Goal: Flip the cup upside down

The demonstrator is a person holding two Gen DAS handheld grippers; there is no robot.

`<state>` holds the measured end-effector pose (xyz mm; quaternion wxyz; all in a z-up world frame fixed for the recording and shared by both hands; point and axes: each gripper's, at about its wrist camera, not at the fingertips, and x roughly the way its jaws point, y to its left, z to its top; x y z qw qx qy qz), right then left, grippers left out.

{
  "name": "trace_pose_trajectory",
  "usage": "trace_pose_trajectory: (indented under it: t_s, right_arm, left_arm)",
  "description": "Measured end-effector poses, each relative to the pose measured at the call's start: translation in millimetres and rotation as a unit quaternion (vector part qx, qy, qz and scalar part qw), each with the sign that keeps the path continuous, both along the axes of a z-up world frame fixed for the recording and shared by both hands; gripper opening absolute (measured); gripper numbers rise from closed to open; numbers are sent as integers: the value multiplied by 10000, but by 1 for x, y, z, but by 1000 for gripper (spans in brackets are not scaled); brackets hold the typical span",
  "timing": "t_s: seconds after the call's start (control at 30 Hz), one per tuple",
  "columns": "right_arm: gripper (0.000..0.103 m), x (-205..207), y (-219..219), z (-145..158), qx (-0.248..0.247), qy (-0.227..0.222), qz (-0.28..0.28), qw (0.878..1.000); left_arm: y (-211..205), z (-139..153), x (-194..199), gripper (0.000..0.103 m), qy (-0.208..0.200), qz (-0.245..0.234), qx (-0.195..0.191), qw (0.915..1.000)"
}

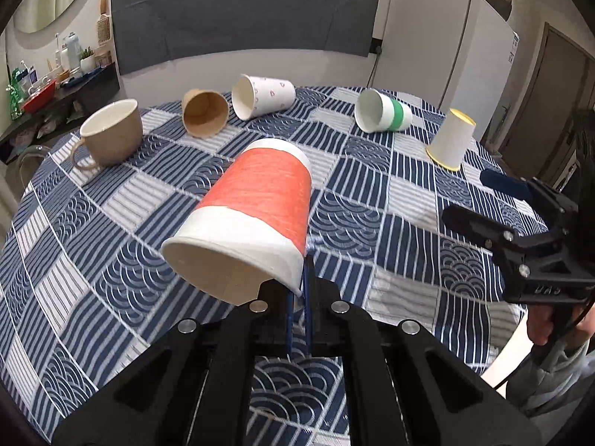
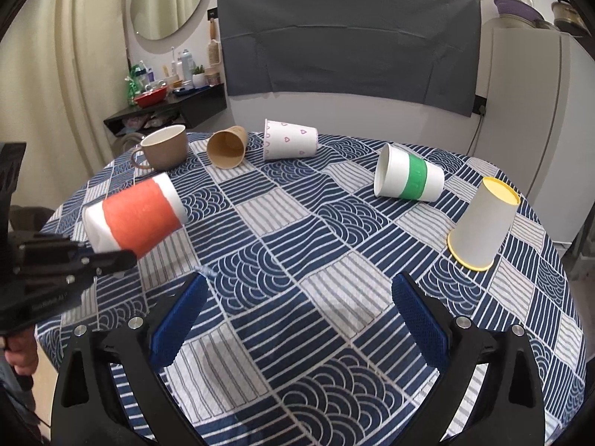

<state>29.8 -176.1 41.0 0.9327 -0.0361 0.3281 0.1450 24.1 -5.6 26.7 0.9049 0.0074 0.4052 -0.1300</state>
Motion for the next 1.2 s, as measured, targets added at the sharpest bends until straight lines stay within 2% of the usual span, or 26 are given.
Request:
trace_pose_trajectory:
  t_s: [0.47,0.53,0.6,0.73,0.77,0.83,0.97,1.2]
  right_arm:
    - [95,-20,-6,-10,-63,112,-141,9998]
    - [95,-18,-5,-11,-66,136,-155,9998]
    - [95,-17,-4,-12,-76,161,-152,9997]
    - [95,-14,-1,-13,-99,183,-152,9997]
    - [95,-14,-1,-13,-101,183,-151,9997]
    - [95,-13,0,-13,-120,180,-156,9996]
    - [95,-9,5,-12,-152,190,-122,9996]
    - [95,-6,16,-7,-353,155,-45,9992]
  left_arm:
    - [-20,-31,-27,8,107,-167,-159,9997]
    - [-22,-32,-29,16,73,-166,-122,9998]
    - [-22,-31,-32,33,39,-188,-142,9997]
    - [-19,-27,-41,57,-159,-266,-103,9995]
    - [-18,-26,-45,66,-224,-277,-73,9993]
    - [-14,-24,-50,68,-302,-280,-121,9991]
    - [-4,-19,-59,80,-411,-278,-174,9986]
    - [18,-12,-72,93,-692,-11,222,9974]
